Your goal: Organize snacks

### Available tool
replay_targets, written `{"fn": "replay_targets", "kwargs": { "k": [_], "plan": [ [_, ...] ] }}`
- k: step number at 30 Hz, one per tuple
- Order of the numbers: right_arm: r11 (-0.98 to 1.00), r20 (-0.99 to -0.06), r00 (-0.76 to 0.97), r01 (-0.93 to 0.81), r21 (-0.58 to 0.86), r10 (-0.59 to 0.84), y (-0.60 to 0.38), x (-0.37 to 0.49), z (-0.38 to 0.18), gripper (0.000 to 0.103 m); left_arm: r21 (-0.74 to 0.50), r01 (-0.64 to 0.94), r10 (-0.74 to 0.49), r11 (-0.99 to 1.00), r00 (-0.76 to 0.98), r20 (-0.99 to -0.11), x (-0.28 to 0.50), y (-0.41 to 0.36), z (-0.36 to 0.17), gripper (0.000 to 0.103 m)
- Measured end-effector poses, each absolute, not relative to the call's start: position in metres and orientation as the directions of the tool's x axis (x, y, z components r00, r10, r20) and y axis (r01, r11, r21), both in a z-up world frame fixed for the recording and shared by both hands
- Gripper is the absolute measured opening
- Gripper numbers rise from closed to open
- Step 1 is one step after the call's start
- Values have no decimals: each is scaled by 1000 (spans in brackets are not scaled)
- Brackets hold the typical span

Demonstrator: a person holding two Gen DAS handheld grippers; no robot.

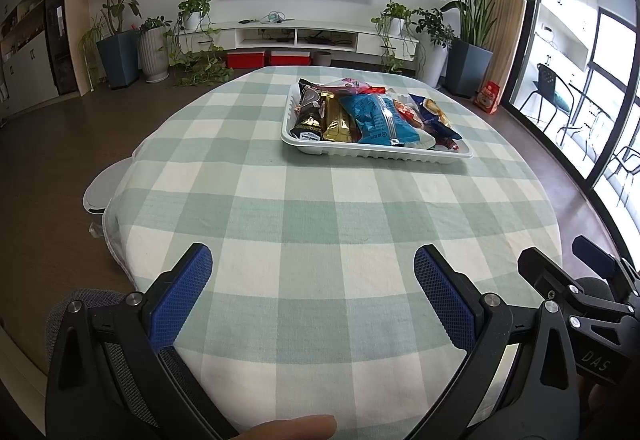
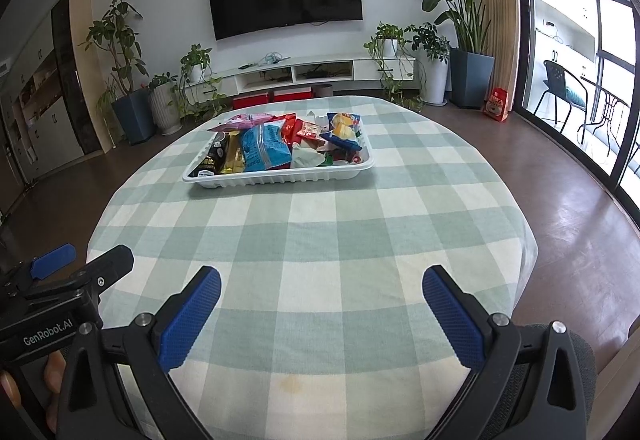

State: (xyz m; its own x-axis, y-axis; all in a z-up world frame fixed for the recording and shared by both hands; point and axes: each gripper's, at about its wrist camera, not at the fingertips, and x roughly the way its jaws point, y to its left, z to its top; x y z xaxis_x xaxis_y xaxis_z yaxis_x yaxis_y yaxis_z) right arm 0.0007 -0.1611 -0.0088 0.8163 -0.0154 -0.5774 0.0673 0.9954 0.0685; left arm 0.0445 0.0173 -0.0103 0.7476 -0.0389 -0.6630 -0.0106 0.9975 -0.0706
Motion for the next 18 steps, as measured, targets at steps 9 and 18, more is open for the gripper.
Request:
{"fn": "replay_targets", "kwargs": {
  "k": [9,18],
  "plan": [
    [996,-580,815,67,67,-15,-161,0,-11,103,-70,-10,-39,997,748,-663,44,17,-10,102],
    [995,-588,809,62,79,-4,-159,-4,-17,103,-70,6,-50,997,763,-645,43,16,-12,102]
  ]
}}
